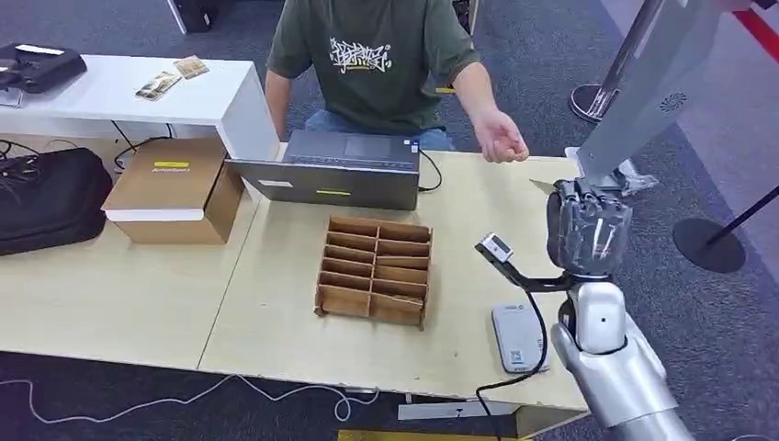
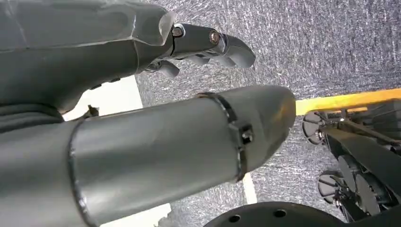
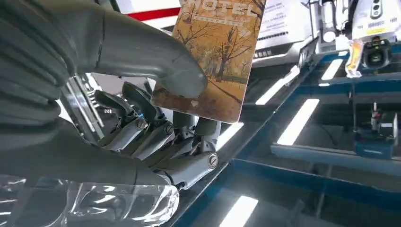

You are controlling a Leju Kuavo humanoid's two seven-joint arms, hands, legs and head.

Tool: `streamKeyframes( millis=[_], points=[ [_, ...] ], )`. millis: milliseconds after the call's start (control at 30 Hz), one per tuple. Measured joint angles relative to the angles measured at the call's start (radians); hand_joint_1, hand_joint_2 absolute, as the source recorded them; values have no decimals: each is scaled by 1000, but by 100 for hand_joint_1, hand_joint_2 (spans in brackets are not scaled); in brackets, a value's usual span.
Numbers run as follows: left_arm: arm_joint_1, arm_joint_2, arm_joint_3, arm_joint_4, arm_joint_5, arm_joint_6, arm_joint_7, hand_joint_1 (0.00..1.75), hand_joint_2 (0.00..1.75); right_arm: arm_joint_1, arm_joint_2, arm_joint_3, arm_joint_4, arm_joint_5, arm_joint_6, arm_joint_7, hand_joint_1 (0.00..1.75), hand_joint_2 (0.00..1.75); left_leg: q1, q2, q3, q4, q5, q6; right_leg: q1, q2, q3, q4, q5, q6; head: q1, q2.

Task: Pass the card to the sensor for recognition and then transmit it.

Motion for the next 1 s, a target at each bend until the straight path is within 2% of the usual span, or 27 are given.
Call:
streamKeyframes(
  millis=[67,267,400,667,1000],
  points=[
    [-1,0,0,0,-10,1,0,0,0,-31,27,-22,30,0,0,-33,175,175,0,0,0,0,0,0,0,0,0,0,0,0,0,0],
    [-3,2,0,0,-16,3,2,0,0,-108,88,-58,117,0,0,-76,175,175,0,0,0,0,0,0,0,0,0,0,0,0,0,0],
    [-9,5,0,0,-25,2,3,0,0,-231,138,-63,246,0,0,-101,175,175,0,2,0,0,0,0,0,2,-1,1,1,-1,0,0],
    [-15,5,0,0,-60,-1,8,0,0,-457,204,-52,500,0,4,-77,175,175,0,1,-1,0,2,-1,0,1,-1,1,1,-1,0,0],
    [-23,8,0,-9,-98,-1,22,0,0,-633,235,50,729,0,71,-4,175,175,0,1,0,0,2,-1,0,1,-2,1,1,-1,0,0]
  ],
)
